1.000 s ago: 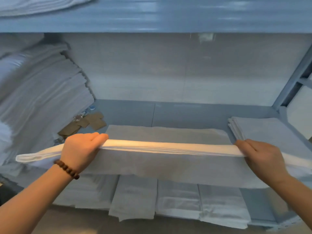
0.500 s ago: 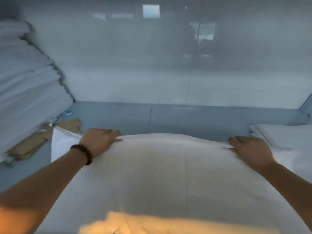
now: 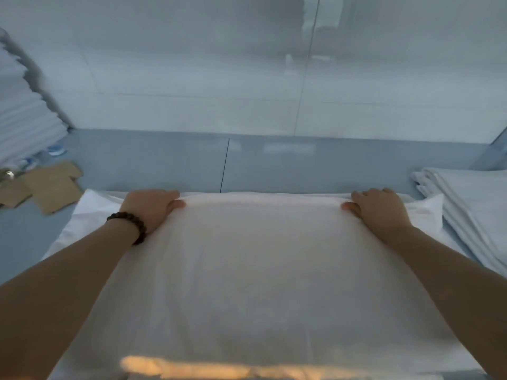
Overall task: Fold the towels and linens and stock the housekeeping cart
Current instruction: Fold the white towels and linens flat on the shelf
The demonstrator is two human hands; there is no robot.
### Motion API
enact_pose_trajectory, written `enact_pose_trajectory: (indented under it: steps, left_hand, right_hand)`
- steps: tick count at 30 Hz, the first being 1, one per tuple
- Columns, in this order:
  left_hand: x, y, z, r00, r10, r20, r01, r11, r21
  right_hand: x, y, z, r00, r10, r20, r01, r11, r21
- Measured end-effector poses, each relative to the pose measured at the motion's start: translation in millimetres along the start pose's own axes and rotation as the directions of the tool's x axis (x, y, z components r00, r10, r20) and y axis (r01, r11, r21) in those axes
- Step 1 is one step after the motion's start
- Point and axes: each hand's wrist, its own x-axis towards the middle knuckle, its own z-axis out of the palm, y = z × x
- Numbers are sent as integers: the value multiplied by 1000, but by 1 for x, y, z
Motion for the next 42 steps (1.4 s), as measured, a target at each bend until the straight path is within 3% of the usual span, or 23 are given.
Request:
enact_pose_trajectory:
  steps: [4,7,11,13,16,18,22,32,35,38,42]
  left_hand:
    - [18,13,-6,997,-74,-16,76,981,180]
    - [19,29,-14,975,-201,-94,214,966,148]
    - [-18,83,-34,977,-208,-53,207,978,-23]
    - [-55,115,-40,985,-168,50,171,983,-68]
    - [-112,160,-37,955,-120,273,157,980,-120]
    - [-138,182,-32,931,-113,346,162,980,-114]
    - [-145,199,-29,923,-159,351,206,973,-101]
    - [-73,193,-47,861,-209,463,252,967,-32]
    - [-84,211,-50,839,-236,491,292,956,-40]
    - [-115,224,-40,877,-223,425,288,953,-94]
    - [-119,221,-30,913,-241,328,290,951,-109]
  right_hand:
    - [16,-8,3,999,50,-8,-50,987,-152]
    - [20,-19,-5,988,156,14,-153,978,-144]
    - [-8,-66,-36,985,116,-124,-95,983,159]
    - [-39,-97,-56,975,92,-202,-16,937,348]
    - [-90,-140,-77,988,16,-154,61,875,480]
    - [-117,-162,-81,998,-57,-12,54,850,523]
    - [-130,-173,-71,963,-169,211,53,883,467]
    - [-56,-164,-67,891,-175,418,-20,906,423]
    - [-75,-173,-65,907,-104,408,-95,894,438]
    - [-104,-183,-63,948,-85,307,-62,897,438]
    - [-109,-130,-44,962,-11,273,-86,935,343]
